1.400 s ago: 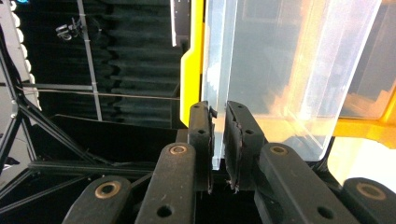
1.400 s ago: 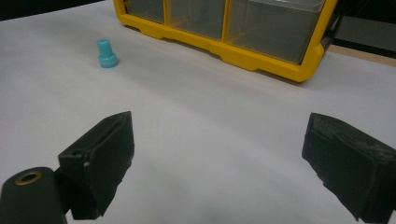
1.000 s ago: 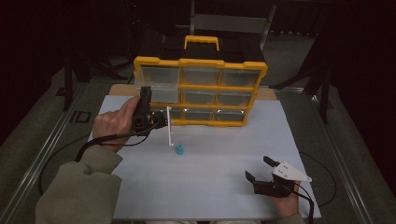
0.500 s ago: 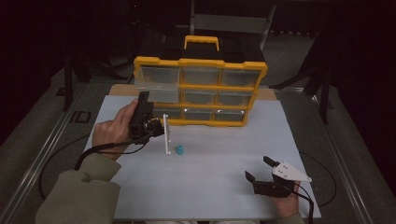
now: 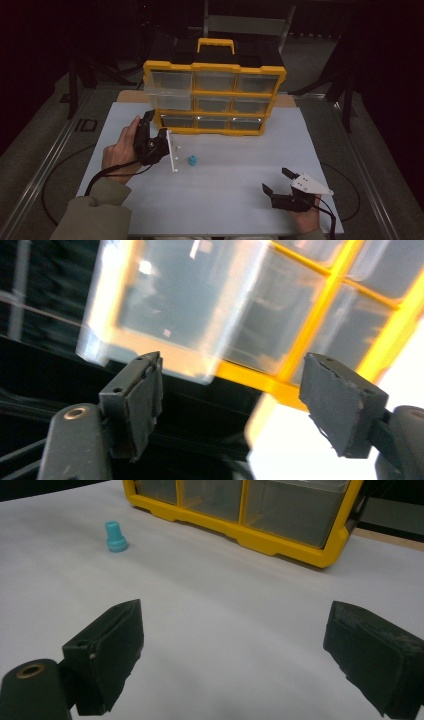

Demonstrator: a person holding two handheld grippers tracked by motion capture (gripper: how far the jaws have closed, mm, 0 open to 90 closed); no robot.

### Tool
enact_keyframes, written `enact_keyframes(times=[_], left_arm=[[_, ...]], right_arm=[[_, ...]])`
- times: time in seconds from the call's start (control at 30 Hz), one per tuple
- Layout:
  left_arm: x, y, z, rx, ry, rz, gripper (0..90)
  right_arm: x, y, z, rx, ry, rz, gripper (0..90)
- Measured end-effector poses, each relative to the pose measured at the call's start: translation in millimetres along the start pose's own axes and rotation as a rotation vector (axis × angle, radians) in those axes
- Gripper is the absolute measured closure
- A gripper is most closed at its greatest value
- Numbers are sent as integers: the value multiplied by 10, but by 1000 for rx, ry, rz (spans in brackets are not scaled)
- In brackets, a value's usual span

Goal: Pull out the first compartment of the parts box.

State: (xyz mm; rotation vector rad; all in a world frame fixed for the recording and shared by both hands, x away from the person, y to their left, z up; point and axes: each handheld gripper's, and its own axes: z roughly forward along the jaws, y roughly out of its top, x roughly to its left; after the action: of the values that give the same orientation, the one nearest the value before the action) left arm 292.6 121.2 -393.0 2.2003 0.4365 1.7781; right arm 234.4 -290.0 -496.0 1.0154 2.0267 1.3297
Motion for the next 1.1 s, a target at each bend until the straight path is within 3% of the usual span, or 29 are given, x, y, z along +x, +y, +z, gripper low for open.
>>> enact_keyframes(times=[0.13,0.2,0.67,0.73,0.77,0.87,0.9,1.0,1.03,1.1], left_arm=[[-39,-96,-4,4,-69,-126,199],[-67,-143,-3,11,-89,-165,188],[-95,-374,44,28,-220,-370,150],[-95,-374,44,28,-220,-370,147],[-84,-409,58,29,-252,-422,147],[-75,-430,69,28,-268,-451,125],[-67,-448,83,29,-288,-480,125],[-60,-461,96,33,-307,-498,105],[-47,-483,118,39,-347,-526,105],[-37,-506,130,40,-379,-550,76]], right_arm=[[0,1,4,4,1,1,90],[0,1,4,3,1,1,90],[-10,-4,4,3,-1,1,90],[-12,-5,3,1,0,3,90],[-12,-5,3,1,0,3,90],[-12,-4,-2,2,-3,-1,90],[-12,-5,-3,2,-3,-2,90],[-13,-5,-2,2,-3,1,90],[-12,-5,-2,3,-5,0,90],[-8,-7,-2,3,-7,0,90]])
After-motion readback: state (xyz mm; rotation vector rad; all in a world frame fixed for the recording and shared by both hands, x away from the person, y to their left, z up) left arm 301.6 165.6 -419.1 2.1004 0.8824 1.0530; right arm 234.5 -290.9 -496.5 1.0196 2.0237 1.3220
